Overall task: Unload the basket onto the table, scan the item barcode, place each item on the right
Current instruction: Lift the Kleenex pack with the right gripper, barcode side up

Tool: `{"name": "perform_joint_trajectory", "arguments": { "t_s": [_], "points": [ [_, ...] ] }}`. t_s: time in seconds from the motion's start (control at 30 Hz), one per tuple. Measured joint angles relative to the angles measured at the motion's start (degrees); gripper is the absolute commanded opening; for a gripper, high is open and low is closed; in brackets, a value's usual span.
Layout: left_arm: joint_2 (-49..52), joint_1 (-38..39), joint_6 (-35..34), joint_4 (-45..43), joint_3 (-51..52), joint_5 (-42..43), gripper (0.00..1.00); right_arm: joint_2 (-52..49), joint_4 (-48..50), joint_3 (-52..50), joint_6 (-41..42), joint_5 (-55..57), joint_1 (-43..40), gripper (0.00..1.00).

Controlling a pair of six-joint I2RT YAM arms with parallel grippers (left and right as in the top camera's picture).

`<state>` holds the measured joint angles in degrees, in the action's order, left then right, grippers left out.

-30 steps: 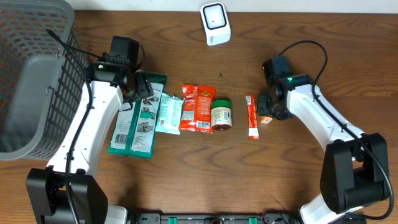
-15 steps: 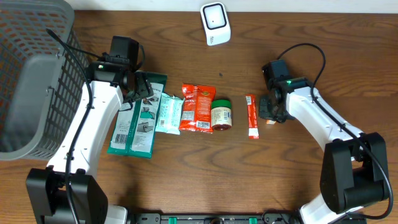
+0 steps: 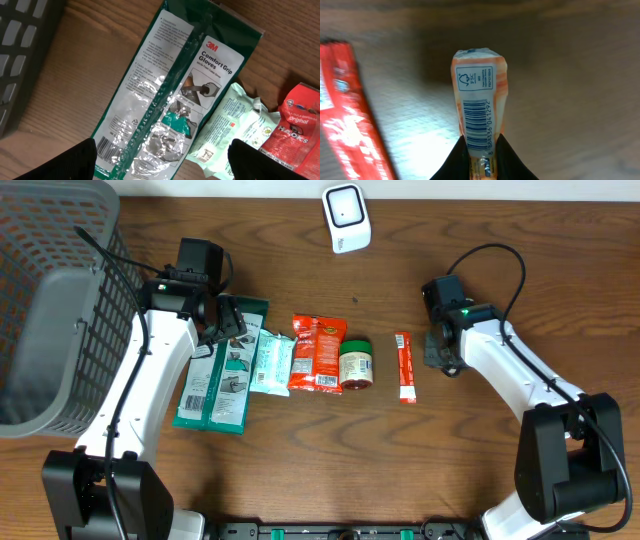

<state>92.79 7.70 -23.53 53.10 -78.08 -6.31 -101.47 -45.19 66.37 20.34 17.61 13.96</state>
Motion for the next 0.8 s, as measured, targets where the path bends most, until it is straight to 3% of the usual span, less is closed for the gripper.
{"name": "perform_joint_trajectory", "arguments": {
  "t_s": [0.47, 0.8],
  "points": [
    [0.0, 0.0, 0.0, 0.0, 0.0, 0.0, 0.84, 0.7, 6.7, -5.4, 0.1, -4.3, 0.7, 0.18],
    [0.0, 0.0, 0.0, 0.0, 0.0, 0.0, 0.84, 0.8, 9.2, -6.1, 0.1, -9.2, 0.7, 0.28]
  ]
}}
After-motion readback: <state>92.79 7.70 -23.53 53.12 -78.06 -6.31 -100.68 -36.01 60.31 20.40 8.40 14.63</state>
